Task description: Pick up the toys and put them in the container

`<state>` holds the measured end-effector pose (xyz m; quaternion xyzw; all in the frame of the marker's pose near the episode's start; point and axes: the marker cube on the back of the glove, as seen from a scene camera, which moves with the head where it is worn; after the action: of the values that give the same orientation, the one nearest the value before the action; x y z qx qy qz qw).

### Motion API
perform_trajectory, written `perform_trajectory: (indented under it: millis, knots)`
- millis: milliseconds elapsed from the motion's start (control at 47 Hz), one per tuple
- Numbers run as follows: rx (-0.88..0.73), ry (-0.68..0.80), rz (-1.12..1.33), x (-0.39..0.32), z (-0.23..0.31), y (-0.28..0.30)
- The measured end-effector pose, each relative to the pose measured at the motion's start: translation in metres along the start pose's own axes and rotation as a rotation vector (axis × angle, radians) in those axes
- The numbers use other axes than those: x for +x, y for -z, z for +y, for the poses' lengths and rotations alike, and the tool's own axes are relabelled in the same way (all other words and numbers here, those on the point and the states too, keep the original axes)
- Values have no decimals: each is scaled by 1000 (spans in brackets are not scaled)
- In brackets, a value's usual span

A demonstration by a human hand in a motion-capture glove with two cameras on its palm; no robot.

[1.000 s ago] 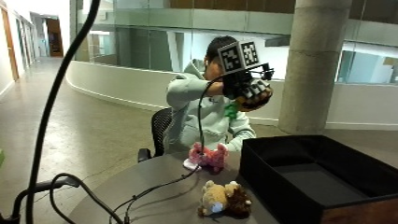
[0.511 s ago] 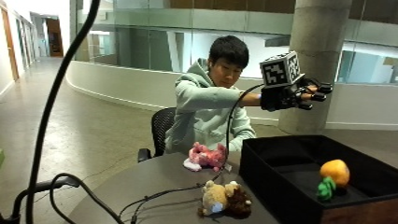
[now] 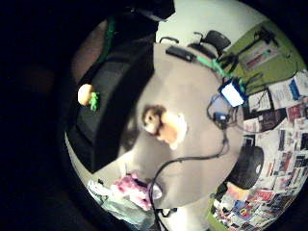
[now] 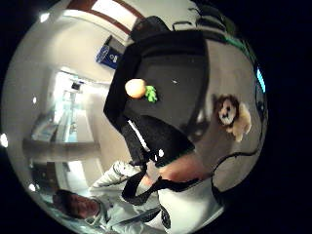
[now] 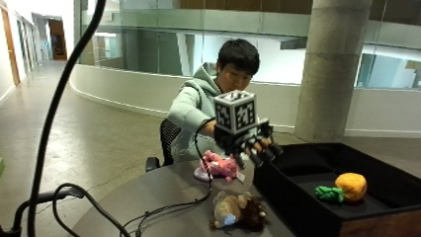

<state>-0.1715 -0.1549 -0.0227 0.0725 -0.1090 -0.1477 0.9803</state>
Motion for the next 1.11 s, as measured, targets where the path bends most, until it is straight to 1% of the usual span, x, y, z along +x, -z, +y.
perform_trajectory:
  millis: [128,191,234,298,340,404,617,681,766,851,936,1106]
  knots:
    - [-103,-147,75,29,21,-93]
    - [-111,-175,147,47,15,-124]
    - [-64,-164,213,58,9,-136]
    - [68,-130,281,66,5,-145]
    - [133,-118,286,69,4,-148]
    - [178,-122,254,74,2,-152]
    - [176,-168,156,80,4,-146]
    - [117,-200,102,79,8,-143]
    - [-4,-221,15,76,18,-136]
    - [-102,-230,-17,67,32,-124]
    - [-133,-223,-27,50,45,-101]
    - [-140,-161,20,13,52,-29]
